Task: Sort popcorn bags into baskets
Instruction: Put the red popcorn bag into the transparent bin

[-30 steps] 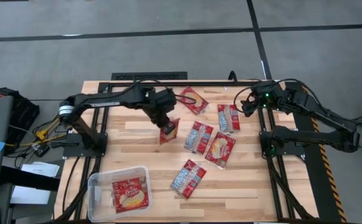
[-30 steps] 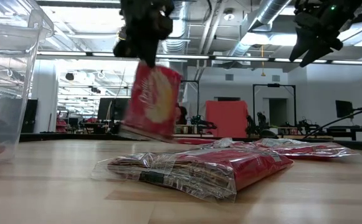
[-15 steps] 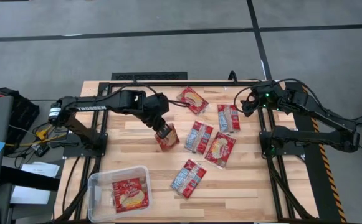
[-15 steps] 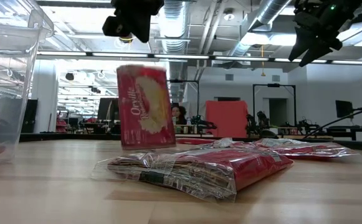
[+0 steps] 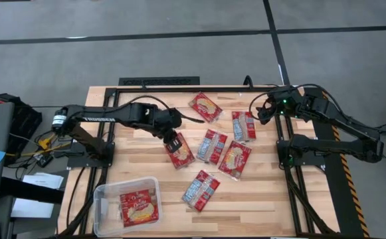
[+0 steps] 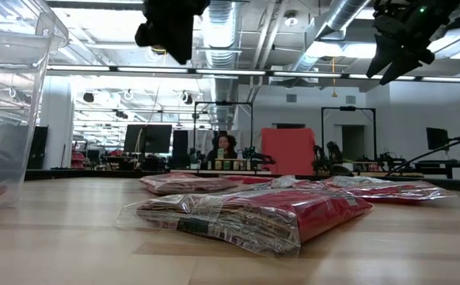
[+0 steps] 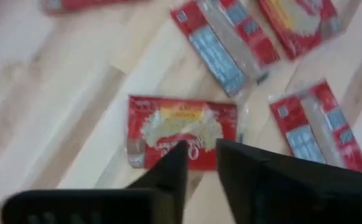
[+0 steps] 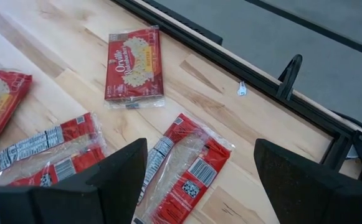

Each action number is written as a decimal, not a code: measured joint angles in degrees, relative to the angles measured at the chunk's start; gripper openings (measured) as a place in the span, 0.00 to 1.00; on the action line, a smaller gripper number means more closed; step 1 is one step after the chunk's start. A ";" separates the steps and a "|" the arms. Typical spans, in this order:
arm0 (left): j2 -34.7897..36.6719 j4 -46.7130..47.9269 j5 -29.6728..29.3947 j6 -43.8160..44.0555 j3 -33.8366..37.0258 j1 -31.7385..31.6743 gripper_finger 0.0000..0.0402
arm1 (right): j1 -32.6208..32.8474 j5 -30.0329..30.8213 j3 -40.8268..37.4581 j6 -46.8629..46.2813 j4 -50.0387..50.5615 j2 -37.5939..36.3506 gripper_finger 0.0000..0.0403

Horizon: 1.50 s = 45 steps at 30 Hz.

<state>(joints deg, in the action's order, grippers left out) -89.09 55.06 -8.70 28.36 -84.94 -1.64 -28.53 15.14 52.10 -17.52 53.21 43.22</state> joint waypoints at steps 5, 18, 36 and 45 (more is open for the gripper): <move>-5.59 -0.04 4.07 -13.59 0.84 0.77 0.48 | 0.00 -0.02 0.00 0.11 -0.15 0.24 0.79; -19.97 -1.87 2.82 -42.88 0.88 0.64 0.83 | 0.00 -0.22 -0.04 1.41 -0.10 2.42 0.79; -25.93 -10.60 9.48 -70.38 -0.04 -5.65 0.83 | 0.31 -0.19 0.00 3.02 0.22 4.42 0.79; -29.27 -7.06 13.93 -77.23 -0.42 -6.57 0.83 | 0.48 -0.17 -0.02 2.62 0.90 4.48 0.79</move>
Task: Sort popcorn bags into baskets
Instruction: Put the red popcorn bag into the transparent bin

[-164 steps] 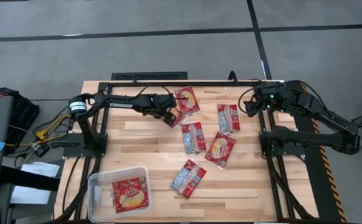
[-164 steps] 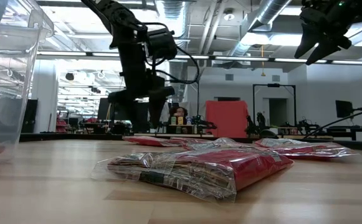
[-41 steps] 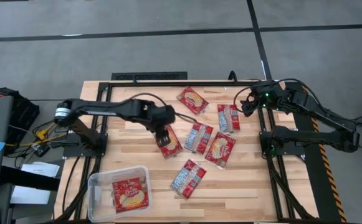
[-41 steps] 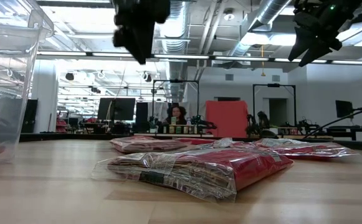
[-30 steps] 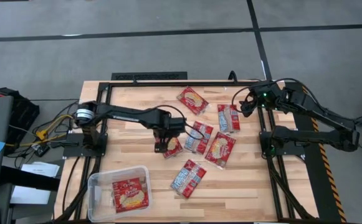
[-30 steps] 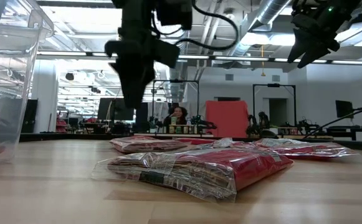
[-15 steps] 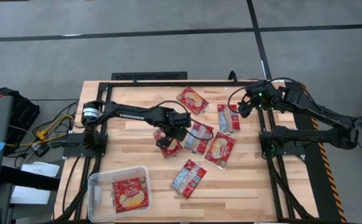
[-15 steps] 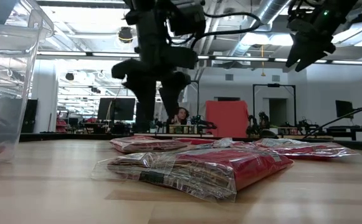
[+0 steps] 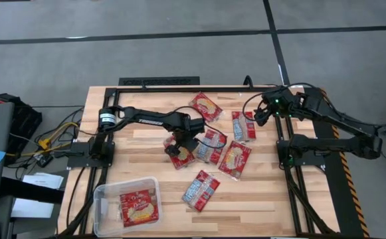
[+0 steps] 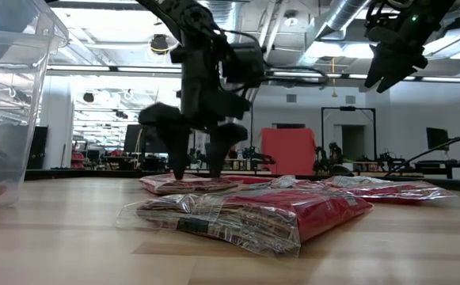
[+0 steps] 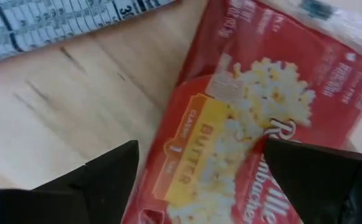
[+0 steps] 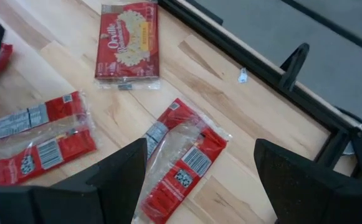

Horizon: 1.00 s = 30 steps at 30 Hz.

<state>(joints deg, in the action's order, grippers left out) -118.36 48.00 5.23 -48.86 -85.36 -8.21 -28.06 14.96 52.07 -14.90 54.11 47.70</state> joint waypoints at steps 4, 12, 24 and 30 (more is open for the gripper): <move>-1.38 2.81 0.49 -1.39 -0.19 0.36 0.73 | -0.24 0.03 0.00 0.00 -0.11 -0.06 0.79; -4.30 2.84 -3.06 -0.70 -0.70 1.84 0.37 | -0.53 -0.02 0.00 -0.02 -0.13 -0.11 0.79; -4.87 8.17 -4.45 3.89 -7.16 1.89 0.02 | -0.54 0.04 0.00 0.02 -0.15 -0.11 0.79; -4.86 14.33 -4.79 8.17 -12.49 2.01 0.01 | -0.54 0.06 0.00 0.04 -0.15 -0.11 0.79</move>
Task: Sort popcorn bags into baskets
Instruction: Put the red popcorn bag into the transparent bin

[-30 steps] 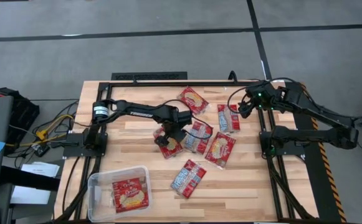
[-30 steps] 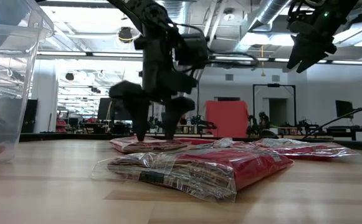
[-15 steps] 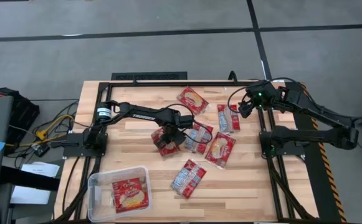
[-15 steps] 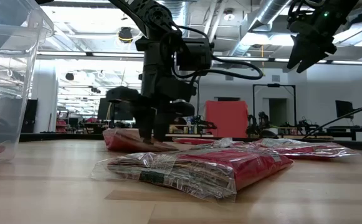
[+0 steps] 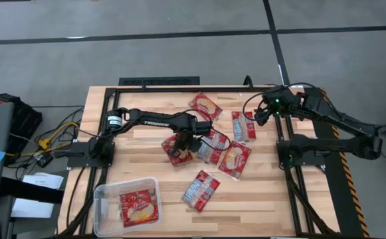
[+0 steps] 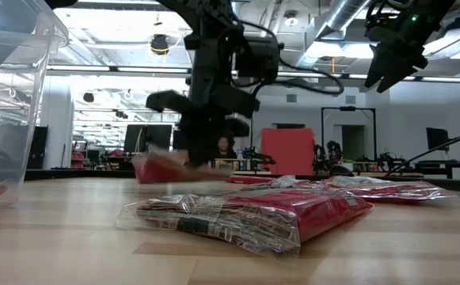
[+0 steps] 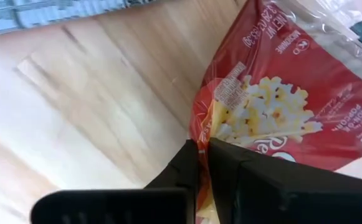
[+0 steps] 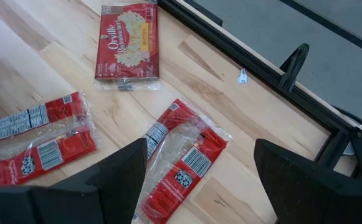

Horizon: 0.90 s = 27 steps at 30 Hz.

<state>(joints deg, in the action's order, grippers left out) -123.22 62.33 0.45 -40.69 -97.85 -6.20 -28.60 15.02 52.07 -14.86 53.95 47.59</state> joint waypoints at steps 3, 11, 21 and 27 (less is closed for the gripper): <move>-0.07 3.43 0.00 3.45 -3.41 0.00 0.01 | 0.00 0.03 0.00 0.00 0.00 0.00 0.79; 0.08 15.95 0.16 18.83 -18.00 0.00 0.01 | 0.00 0.09 0.00 0.47 -0.05 0.00 0.79; 4.00 27.32 4.51 39.62 -34.45 2.86 0.00 | 0.00 0.09 0.00 2.95 -0.55 -0.02 0.79; 10.93 27.39 3.88 53.74 -34.66 6.61 0.00 | 0.00 0.09 0.00 3.64 -0.55 0.02 0.79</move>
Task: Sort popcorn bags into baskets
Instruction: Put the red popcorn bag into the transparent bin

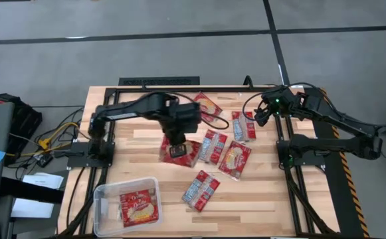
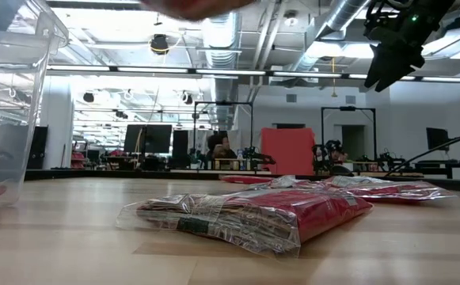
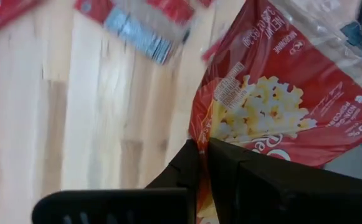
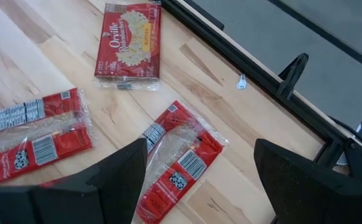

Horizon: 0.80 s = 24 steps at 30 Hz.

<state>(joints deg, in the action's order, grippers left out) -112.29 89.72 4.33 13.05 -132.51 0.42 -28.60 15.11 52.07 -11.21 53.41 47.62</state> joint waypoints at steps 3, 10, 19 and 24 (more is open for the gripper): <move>3.29 0.61 -1.84 7.30 0.02 2.94 0.00 | 0.00 -0.02 0.00 0.58 -0.01 0.00 0.79; 7.20 0.32 -3.75 25.66 0.04 12.47 0.00 | 0.00 -0.02 0.00 0.76 0.00 0.00 0.79; 7.48 0.28 -4.40 45.36 0.24 25.23 0.00 | 0.00 -0.07 0.00 0.73 -0.02 0.00 0.79; 7.65 0.17 -6.94 57.71 3.21 30.85 0.00 | 0.00 -0.07 0.00 0.72 -0.34 0.00 0.79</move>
<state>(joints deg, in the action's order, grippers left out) -104.64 89.89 -2.61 70.76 -129.30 31.27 -28.60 15.05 52.07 -10.49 53.06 47.62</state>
